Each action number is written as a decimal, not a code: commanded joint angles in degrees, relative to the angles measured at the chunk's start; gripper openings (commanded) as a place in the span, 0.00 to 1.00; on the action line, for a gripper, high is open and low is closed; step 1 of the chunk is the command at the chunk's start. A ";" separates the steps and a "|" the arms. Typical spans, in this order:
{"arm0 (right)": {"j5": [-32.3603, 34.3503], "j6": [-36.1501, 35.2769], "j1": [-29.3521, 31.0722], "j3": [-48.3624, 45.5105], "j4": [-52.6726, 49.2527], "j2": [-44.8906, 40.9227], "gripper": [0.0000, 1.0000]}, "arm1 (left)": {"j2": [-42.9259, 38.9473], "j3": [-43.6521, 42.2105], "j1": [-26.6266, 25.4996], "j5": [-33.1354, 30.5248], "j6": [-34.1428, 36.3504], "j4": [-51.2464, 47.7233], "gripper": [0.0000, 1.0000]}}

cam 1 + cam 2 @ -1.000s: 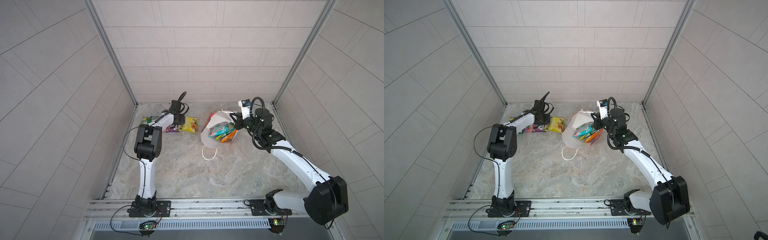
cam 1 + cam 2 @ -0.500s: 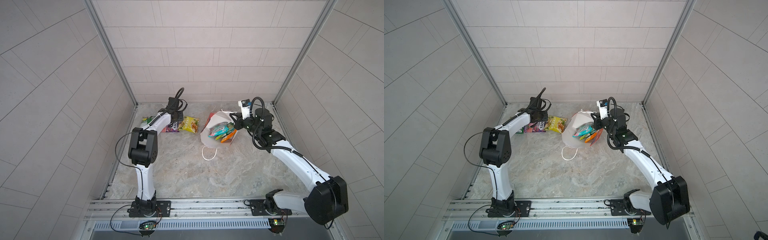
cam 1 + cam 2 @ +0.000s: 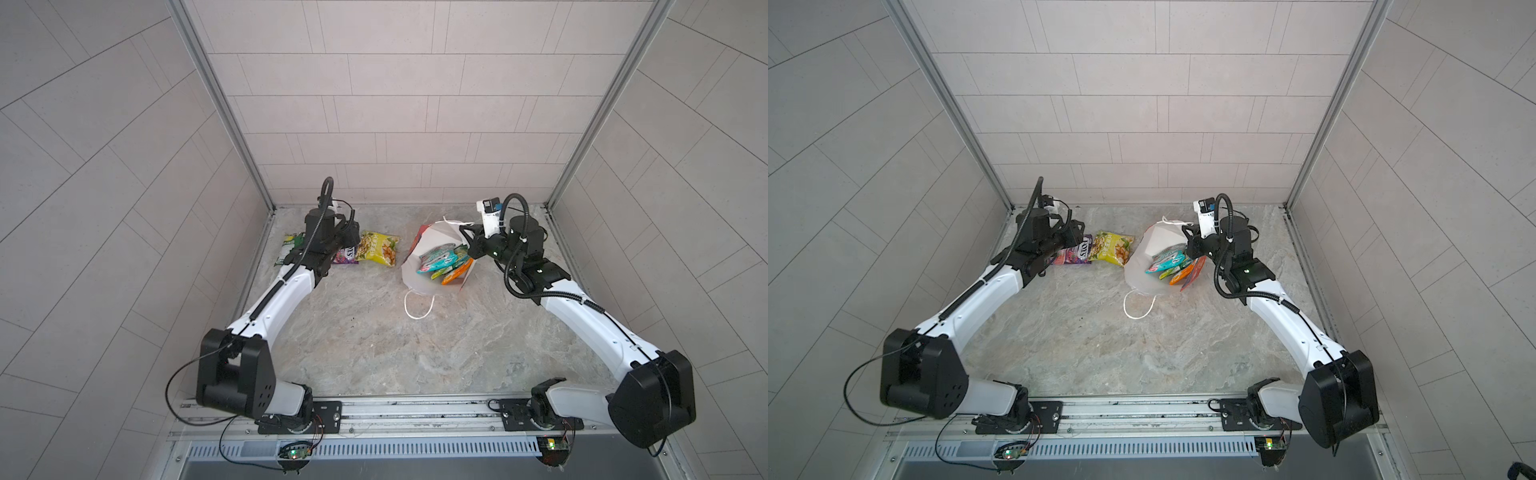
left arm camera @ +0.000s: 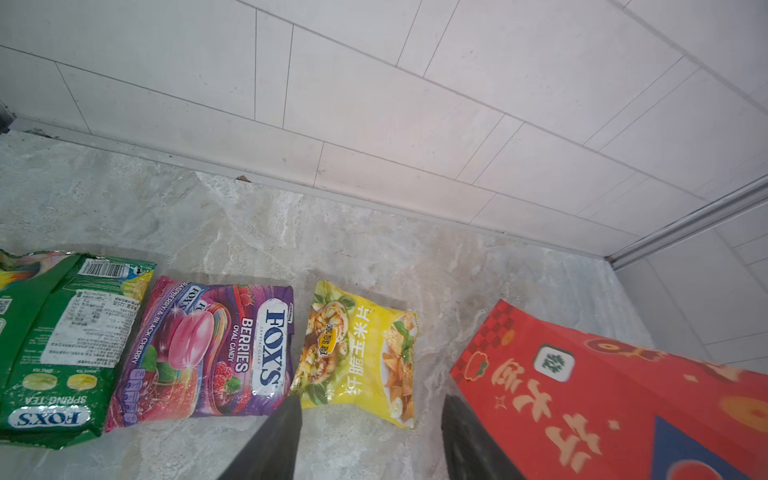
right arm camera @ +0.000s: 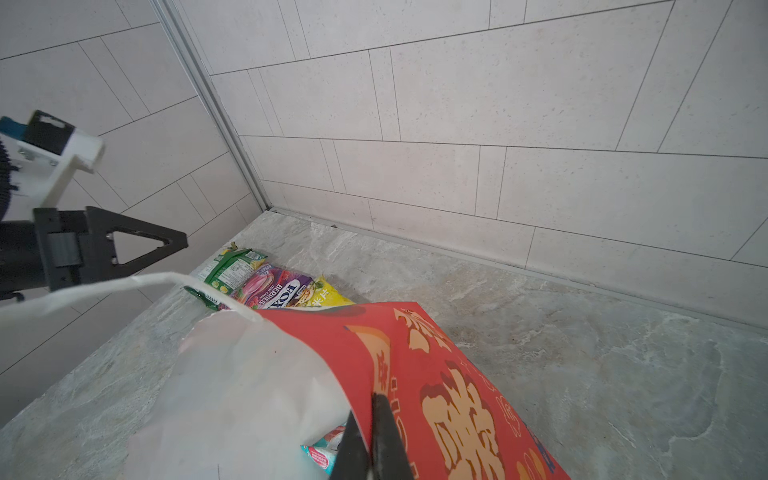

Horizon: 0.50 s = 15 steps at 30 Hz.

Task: Take the snacks out of the paper bag
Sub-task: 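Move the left gripper back over the bag opening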

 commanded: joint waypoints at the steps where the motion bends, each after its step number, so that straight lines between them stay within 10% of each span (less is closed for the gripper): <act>1: 1.13 -0.94 -0.43 0.77 0.83 1.37 0.00 | -7.03 -4.91 -1.43 -0.09 -3.39 6.08 0.59; 15: 0.46 -2.85 -0.52 1.83 -0.84 2.78 0.00 | -21.72 -18.62 -7.29 0.32 2.34 -6.44 0.68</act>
